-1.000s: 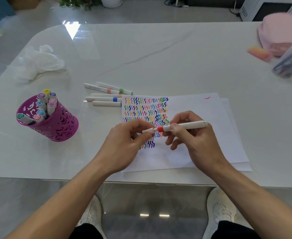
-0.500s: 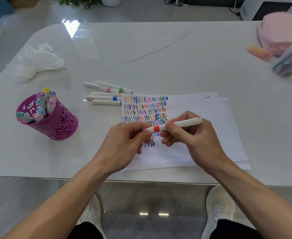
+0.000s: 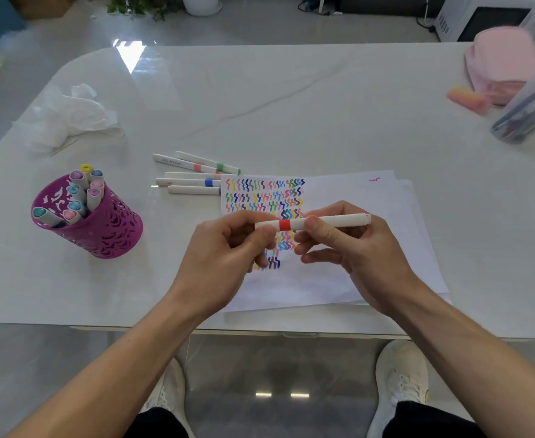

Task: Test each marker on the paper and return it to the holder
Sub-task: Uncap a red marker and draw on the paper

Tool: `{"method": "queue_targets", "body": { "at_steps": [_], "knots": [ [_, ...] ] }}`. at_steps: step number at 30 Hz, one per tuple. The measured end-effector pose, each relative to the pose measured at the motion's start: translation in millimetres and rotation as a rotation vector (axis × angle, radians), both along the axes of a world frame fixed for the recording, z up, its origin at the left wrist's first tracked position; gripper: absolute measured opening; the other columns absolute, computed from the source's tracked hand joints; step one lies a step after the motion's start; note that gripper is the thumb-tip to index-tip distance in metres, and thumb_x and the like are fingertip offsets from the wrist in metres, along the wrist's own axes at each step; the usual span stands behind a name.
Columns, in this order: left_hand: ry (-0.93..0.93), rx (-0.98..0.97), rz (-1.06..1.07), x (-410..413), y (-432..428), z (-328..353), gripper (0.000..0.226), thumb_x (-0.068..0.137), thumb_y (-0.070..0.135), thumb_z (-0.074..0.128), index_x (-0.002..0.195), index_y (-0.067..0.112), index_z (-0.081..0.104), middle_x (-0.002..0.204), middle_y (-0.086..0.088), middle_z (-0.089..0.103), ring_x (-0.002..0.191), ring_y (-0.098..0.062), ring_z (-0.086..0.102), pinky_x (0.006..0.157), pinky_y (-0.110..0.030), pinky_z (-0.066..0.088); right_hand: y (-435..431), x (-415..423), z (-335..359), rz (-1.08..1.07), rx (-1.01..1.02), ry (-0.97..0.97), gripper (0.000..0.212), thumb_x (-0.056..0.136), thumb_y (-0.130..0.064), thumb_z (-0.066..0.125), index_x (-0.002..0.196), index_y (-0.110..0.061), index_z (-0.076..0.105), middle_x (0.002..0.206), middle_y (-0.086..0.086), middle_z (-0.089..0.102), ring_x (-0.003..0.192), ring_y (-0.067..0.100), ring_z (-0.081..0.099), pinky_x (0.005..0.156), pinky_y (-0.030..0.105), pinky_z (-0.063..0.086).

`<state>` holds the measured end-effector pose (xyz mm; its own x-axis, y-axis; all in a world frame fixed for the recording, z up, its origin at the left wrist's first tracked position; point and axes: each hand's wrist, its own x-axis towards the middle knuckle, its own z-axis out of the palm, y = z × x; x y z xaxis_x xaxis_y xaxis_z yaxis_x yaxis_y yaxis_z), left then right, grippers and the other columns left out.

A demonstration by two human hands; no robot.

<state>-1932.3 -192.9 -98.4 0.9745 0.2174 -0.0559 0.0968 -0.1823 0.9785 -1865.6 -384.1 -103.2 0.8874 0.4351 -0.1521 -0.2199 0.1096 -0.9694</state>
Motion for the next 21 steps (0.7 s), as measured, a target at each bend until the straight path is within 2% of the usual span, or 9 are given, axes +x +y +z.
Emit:
{"method": "queue_targets", "body": {
  "at_steps": [3,6,10,12,14,15,16,18,21],
  "knots": [
    [-0.029,-0.110,0.072,-1,-3,7,0.011,0.093,0.016,0.066,0.099,0.014,0.074,0.076,-0.006,0.071,0.063,-0.015,0.063,0.057,-0.024,0.050,-1,5,0,0.018,-0.032,0.022,0.032,0.078,-0.028,0.077,0.100,-0.005,0.075,0.089,0.016,0.075,0.080,0.025,0.072,0.069,0.032,0.059],
    [-0.083,-0.156,0.172,1,-1,11,0.014,0.095,0.018,0.063,0.098,0.009,0.072,0.080,-0.008,0.073,0.069,-0.019,0.067,0.061,-0.029,0.053,1,5,-5,-0.007,-0.089,-0.015,0.028,0.075,-0.030,0.080,0.096,-0.011,0.077,0.088,0.010,0.075,0.080,0.022,0.070,0.071,0.033,0.059],
    [-0.175,-0.124,0.298,3,9,18,0.008,0.097,0.018,0.063,0.094,0.012,0.068,0.086,-0.003,0.077,0.082,-0.022,0.075,0.067,-0.030,0.057,0,6,-15,-0.107,-0.341,-0.252,0.006,0.090,-0.022,0.078,0.091,-0.019,0.074,0.085,-0.002,0.075,0.080,0.019,0.068,0.072,0.039,0.060],
    [-0.224,-0.085,0.353,2,14,21,0.007,0.097,0.017,0.064,0.096,0.011,0.066,0.087,-0.002,0.078,0.083,-0.021,0.075,0.069,-0.029,0.058,-2,8,-18,-0.183,-0.472,-0.349,0.006,0.093,-0.025,0.074,0.088,-0.025,0.071,0.082,-0.008,0.073,0.074,0.008,0.065,0.070,0.026,0.054],
    [-0.285,0.037,0.402,-1,17,24,0.009,0.097,0.020,0.065,0.099,0.011,0.066,0.088,-0.001,0.077,0.085,-0.019,0.075,0.073,-0.034,0.060,-4,9,-21,-0.214,-0.602,-0.441,0.006,0.093,-0.024,0.072,0.088,-0.025,0.070,0.080,-0.008,0.072,0.071,0.003,0.062,0.064,0.012,0.046],
    [-0.319,0.111,0.411,-2,18,25,0.010,0.096,0.022,0.066,0.102,0.014,0.067,0.091,0.001,0.076,0.087,-0.019,0.074,0.077,-0.038,0.060,-4,9,-22,-0.205,-0.654,-0.477,0.006,0.093,-0.022,0.072,0.088,-0.025,0.070,0.079,-0.008,0.071,0.070,0.003,0.060,0.063,0.010,0.044],
    [-0.353,0.191,0.408,-4,18,26,0.011,0.096,0.024,0.066,0.104,0.018,0.069,0.095,0.002,0.076,0.089,-0.020,0.073,0.079,-0.040,0.060,-5,9,-25,-0.183,-0.705,-0.512,0.006,0.092,-0.021,0.072,0.088,-0.025,0.070,0.078,-0.008,0.069,0.069,0.003,0.059,0.062,0.011,0.044],
    [-0.429,0.375,0.374,-7,17,29,0.017,0.097,0.027,0.065,0.114,0.024,0.070,0.100,0.006,0.073,0.091,-0.018,0.070,0.078,-0.034,0.057,-5,9,-29,-0.107,-0.816,-0.610,0.009,0.091,-0.018,0.071,0.086,-0.025,0.069,0.078,-0.010,0.066,0.070,0.006,0.059,0.065,0.016,0.046],
    [-0.549,0.628,0.313,-11,19,31,0.029,0.100,0.021,0.062,0.128,0.016,0.066,0.101,0.004,0.067,0.090,-0.016,0.064,0.078,-0.025,0.052,-4,8,-34,-0.012,-0.919,-0.754,0.009,0.089,-0.015,0.071,0.086,-0.023,0.068,0.080,-0.009,0.060,0.075,0.011,0.057,0.071,0.030,0.049]
  ]
}}
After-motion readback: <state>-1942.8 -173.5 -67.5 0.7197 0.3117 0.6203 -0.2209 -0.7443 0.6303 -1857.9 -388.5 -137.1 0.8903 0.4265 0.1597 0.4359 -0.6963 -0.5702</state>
